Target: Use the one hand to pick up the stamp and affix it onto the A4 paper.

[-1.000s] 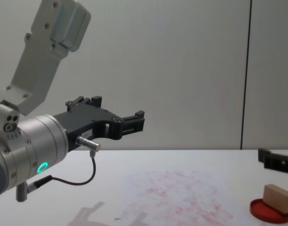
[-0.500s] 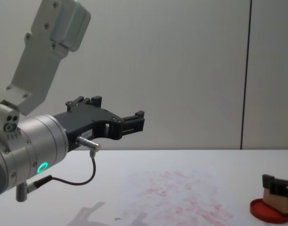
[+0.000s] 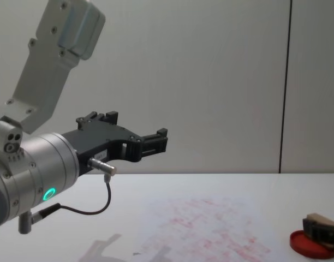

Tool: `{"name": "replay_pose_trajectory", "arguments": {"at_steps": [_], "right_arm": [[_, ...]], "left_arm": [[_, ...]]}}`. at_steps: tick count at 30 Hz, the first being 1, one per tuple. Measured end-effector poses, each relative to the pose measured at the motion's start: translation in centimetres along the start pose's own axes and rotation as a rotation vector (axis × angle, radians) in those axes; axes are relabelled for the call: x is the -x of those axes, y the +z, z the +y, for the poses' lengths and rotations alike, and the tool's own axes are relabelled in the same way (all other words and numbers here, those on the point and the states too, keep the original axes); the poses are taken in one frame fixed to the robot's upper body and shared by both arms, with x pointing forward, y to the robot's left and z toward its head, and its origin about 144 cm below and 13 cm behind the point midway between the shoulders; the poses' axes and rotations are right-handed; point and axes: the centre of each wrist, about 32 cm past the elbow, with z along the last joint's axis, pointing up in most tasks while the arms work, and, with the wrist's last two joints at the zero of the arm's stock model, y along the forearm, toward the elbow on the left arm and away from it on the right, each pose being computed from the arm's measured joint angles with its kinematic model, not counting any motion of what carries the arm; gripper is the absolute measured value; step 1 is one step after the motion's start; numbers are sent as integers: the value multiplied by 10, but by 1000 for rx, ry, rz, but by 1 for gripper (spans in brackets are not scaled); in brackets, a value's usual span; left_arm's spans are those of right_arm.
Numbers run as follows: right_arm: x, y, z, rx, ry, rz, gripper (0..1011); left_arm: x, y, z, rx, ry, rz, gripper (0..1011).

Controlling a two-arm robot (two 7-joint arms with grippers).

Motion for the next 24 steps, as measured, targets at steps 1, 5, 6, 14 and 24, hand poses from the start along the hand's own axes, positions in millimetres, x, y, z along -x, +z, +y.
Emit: {"name": "replay_pose_trajectory", "arguments": {"at_steps": [1, 5, 6, 14, 24], "right_arm": [[0, -1, 1, 4, 0, 2, 902], [-1, -2, 3, 10, 1, 7, 807], [-1, -3, 4, 12, 2, 9, 763], [-1, -5, 6, 14, 3, 15, 506], [0, -5, 8, 2, -2, -1, 227]], "left_arm": [[0, 0, 0, 0, 0, 0, 993], [0, 0, 0, 0, 0, 0, 993], [0, 0, 0, 0, 0, 0, 993], [0, 0, 0, 0, 0, 0, 993], [0, 0, 0, 0, 0, 0, 993]]}}
